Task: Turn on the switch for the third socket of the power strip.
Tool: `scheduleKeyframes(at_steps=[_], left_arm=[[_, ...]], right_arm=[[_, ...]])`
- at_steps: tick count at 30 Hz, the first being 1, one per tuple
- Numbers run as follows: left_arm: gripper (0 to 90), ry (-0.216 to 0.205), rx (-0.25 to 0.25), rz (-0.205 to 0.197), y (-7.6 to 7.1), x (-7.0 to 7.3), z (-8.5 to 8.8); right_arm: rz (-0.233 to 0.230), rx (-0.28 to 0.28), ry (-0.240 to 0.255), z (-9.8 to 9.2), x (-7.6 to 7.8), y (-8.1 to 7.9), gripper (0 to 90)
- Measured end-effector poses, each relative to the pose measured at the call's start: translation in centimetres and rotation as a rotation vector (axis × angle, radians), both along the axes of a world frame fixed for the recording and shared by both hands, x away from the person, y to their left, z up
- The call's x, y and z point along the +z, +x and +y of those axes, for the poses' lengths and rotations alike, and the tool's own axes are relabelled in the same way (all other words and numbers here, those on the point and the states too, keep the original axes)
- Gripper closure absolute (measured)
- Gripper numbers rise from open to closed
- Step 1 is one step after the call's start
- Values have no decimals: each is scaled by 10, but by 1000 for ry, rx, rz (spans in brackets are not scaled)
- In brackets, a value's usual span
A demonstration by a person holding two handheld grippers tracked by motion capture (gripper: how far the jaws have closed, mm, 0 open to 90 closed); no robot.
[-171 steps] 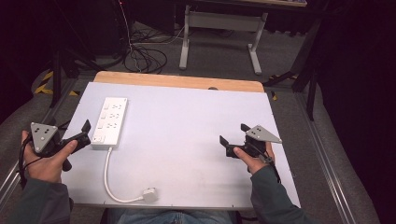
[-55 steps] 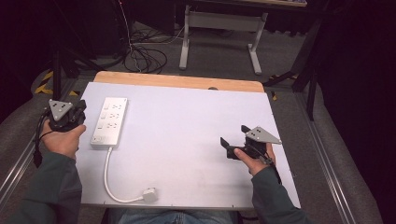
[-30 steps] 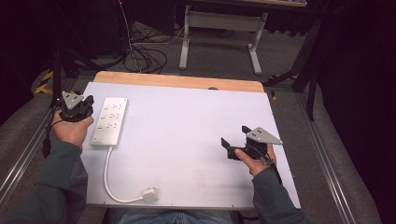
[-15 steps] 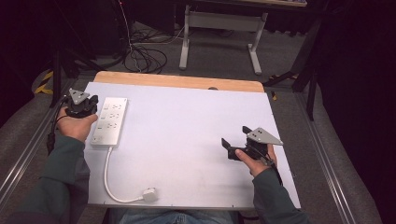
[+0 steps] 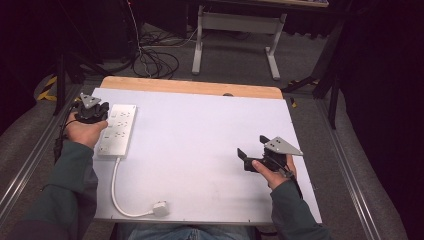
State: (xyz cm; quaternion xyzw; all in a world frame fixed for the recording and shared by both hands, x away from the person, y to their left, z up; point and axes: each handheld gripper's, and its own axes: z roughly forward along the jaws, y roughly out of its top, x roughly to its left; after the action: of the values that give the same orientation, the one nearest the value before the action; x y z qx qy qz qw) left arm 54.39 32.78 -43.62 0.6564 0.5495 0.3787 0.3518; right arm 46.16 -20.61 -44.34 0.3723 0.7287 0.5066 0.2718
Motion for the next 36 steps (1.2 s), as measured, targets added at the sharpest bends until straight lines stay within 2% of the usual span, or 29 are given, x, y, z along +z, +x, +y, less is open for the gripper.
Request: scheduleKeyframes(at_steps=[14,22,32,33,36], left_arm=[[900,10,-32,47,11,-4,-3],[900,6,-32,92,16,-9,0],[900,24,-35,149,25,-15,2],[900,42,-38,160,25,-15,1],[900,41,-39,161,28,-14,1]], right_arm=[[-1,-5,3,-1,0,0,64],[1,-4,-2,0,0,-1,65],[-1,-3,-6,0,0,0,65],[-1,-3,-5,0,0,0,65],[-1,-3,-7,0,0,0,65]])
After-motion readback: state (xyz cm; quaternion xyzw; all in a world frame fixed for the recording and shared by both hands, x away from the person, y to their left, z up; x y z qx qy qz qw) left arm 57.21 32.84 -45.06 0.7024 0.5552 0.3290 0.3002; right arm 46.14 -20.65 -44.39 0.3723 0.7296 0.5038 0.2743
